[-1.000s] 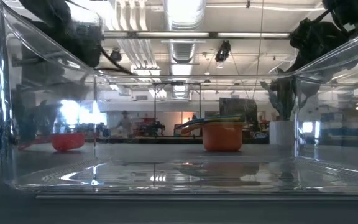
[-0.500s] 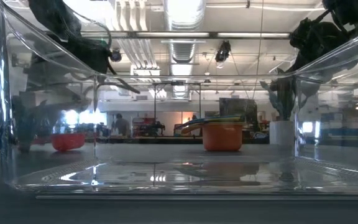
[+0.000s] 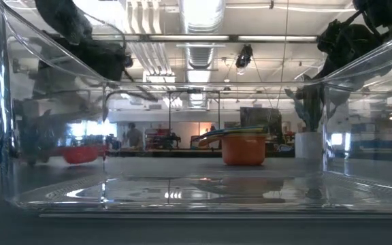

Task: Nest measuring cups in basket
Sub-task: Stack the red measuring cup on top of the light blue measuring cup

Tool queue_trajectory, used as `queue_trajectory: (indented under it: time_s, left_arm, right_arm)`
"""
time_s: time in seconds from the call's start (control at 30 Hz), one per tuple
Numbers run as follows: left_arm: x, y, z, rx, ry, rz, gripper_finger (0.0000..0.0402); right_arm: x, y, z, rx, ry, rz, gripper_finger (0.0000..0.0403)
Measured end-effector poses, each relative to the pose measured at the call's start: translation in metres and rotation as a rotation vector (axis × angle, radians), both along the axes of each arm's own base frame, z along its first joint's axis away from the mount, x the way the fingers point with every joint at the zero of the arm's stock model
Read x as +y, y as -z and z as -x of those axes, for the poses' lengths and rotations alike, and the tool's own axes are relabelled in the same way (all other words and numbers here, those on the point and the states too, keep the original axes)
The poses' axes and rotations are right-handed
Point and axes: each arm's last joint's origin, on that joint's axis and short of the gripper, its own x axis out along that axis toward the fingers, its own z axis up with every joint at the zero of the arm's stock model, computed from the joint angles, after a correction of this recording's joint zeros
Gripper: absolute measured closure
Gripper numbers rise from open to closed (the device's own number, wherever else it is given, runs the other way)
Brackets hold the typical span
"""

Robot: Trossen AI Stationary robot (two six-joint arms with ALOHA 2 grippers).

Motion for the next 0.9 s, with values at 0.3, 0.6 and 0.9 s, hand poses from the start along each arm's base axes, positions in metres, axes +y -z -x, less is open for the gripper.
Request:
queue_trajectory:
  time_s: [0.3, 0.6, 0.9]
  left_arm:
    - [0.002, -0.052, -0.044, -0.205, 0.12, -0.048, 0.0271]
    - [0.005, -0.112, -0.093, -0.363, 0.298, -0.132, 0.0271]
    - [0.015, -0.124, -0.158, -0.352, 0.545, -0.165, 0.0271]
  right_arm:
    - [0.0, 0.0, 0.0, 0.002, -0.003, 0.007, 0.0394]
    - [0.0, 0.0, 0.0, -0.001, 0.002, -0.004, 0.0394]
    - [-0.001, 0.0, 0.0, -0.013, 0.056, -0.023, 0.0394]
